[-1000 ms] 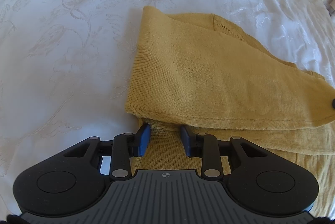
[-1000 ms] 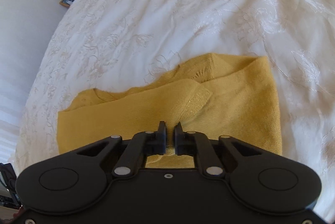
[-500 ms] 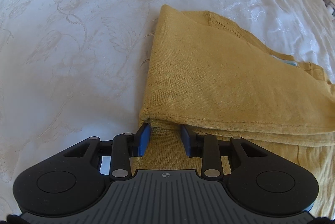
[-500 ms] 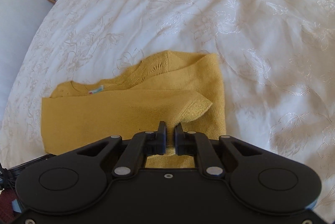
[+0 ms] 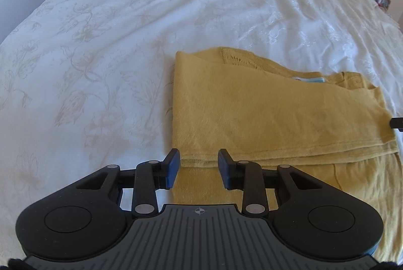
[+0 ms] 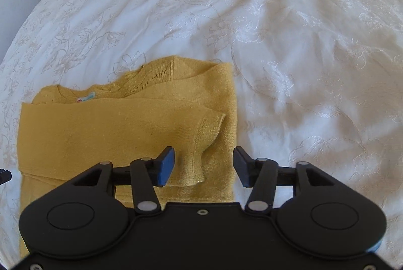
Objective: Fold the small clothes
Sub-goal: 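Fold the side edge inward with the left gripper and open both grippers, then move both open grippers along the folded sweater to its ribbed hem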
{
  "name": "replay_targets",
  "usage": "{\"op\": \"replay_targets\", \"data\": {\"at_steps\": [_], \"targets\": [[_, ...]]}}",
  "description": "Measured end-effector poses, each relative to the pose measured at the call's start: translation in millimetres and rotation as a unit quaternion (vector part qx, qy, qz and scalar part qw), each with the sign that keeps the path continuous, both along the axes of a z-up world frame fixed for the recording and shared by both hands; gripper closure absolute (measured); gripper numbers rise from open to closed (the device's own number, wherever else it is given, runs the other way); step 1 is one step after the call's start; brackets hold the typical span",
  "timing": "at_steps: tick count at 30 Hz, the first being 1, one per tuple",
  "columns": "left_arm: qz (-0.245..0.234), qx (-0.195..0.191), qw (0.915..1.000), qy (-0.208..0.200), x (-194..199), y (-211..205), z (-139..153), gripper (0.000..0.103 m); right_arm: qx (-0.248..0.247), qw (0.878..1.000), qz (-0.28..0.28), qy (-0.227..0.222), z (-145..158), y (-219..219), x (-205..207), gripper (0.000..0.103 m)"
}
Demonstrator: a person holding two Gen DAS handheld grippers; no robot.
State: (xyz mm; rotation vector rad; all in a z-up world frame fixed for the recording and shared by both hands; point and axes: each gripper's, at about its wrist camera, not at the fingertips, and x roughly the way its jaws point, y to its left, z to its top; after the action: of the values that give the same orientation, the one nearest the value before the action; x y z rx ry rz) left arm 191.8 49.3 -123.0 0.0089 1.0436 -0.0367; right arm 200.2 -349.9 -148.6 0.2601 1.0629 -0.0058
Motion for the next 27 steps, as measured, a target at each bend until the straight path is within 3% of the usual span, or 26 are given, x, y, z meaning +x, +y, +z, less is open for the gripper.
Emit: {"op": "replay_targets", "data": {"at_steps": [5,11,13,16,21,27], "targets": [[-0.003,-0.006,1.0000,-0.007,34,-16,-10,0.070,0.004,0.999,0.018,-0.040,13,12,8,0.043],[0.004,0.009,0.9999,0.012,62,-16,-34,0.071,0.036,0.997,0.064,-0.039,5,28,22,0.040],[0.021,0.037,0.9984,0.037,67,-8,-48,0.069,0.054,0.995,0.073,-0.027,-2,29,25,0.040],[0.036,0.034,0.9979,0.042,64,12,-55,0.055,0.050,0.998,0.039,0.010,-18,18,28,0.040],[0.033,0.029,0.9980,0.046,63,19,-51,0.054,0.044,0.999,-0.023,0.006,-17,-13,13,0.040],[0.039,0.024,0.9981,0.041,63,20,-53,0.052,0.002,1.000,-0.017,0.019,-19,-18,2,0.038]]}}
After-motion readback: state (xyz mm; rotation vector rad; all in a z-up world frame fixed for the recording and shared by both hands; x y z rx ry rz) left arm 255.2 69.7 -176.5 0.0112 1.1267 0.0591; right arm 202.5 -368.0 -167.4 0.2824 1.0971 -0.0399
